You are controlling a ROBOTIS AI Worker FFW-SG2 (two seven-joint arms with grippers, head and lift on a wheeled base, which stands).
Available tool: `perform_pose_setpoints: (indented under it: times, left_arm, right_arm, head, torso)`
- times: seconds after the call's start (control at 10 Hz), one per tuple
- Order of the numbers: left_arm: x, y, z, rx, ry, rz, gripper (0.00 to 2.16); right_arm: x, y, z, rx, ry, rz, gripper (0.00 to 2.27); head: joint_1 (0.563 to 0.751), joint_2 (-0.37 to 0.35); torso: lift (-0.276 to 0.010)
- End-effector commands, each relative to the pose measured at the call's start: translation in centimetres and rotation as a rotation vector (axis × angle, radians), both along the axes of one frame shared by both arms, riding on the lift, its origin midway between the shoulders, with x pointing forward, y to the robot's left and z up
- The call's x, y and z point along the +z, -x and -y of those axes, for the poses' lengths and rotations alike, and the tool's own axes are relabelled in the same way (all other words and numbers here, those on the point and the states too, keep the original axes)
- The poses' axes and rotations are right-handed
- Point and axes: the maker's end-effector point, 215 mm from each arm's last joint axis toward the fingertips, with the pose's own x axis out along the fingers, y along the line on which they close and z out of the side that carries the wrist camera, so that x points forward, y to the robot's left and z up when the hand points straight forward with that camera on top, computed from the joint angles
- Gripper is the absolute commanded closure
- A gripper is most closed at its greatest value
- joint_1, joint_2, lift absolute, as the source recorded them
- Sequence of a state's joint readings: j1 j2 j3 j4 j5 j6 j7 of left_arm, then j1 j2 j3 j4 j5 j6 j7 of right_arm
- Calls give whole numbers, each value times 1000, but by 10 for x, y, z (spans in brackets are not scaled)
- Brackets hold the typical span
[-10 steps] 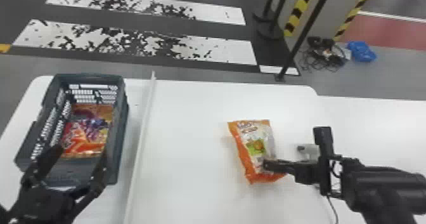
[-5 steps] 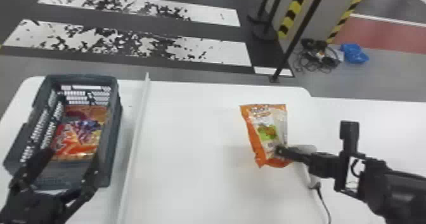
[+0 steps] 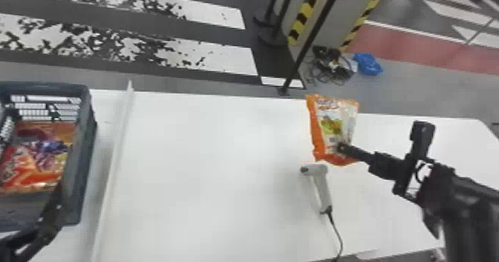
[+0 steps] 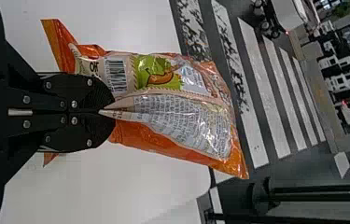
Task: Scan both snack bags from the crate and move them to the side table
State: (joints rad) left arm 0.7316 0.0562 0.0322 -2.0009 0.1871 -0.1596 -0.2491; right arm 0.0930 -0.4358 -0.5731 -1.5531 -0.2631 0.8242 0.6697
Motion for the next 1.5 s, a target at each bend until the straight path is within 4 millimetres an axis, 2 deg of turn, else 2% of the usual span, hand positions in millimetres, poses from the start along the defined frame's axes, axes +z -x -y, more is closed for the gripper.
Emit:
perform_pose_setpoints:
  times: [0.0,0.3,0.4,0.5,0.6,0.7,0.8,1.0,1.1,1.2,1.3,1.4]
  left_arm:
    - [0,0,0,0,-1,0,83]
    - [-1,0,0,2,1,-2,83]
    - [-1,0,0,0,-1,-2,83]
    - [-1,0,0,1,-1,-2,83]
    - [-1,0,0,-2,-1,-2,83]
    - [-1,-1,0,-2,0,0,83]
    - [1,-1,-2,-1,7,5,83]
    - [2,0,-4,1,9,11,83]
    - [3,0,-6,2,10,12,83]
    - [4,0,-7,0,7,14,83]
    - [3,0,-8,-1,11,13,83]
    - [4,0,-8,-4,12,13,83]
  right_arm:
    - [2,-1,50,-66,70,-7,2253]
    - [-14,15,146,-236,301,-57,2253]
    - [-20,20,170,-272,379,-75,2253]
    - [-22,20,185,-284,486,-80,2253]
    - [-34,22,195,-288,618,-118,2250]
    - [-47,20,197,-279,668,-135,2250]
    - [-57,20,197,-280,669,-142,2250]
    - [-62,19,197,-295,698,-151,2246]
    - [-62,19,197,-312,706,-150,2037]
    - [-62,18,196,-325,711,-134,1528]
    - [-62,21,198,-358,715,-134,279]
    - [-66,29,203,-395,721,-153,-2]
  head:
    - [695,-350]
    - [695,-350]
    - [695,-350]
    - [695,-350]
    - [695,-350]
    - [695,-350]
    - [695,-350]
    - [695,-350]
    - [695,-350]
    - [695,-350]
    - [695,-350]
    - [695,-350]
  torso:
    - [-29]
    - [-29]
    - [-29]
    - [-29]
    - [-29]
    - [-29]
    - [-29]
    - [-29]
    - [-29]
    - [-29]
    - [-29]
    - [-29]
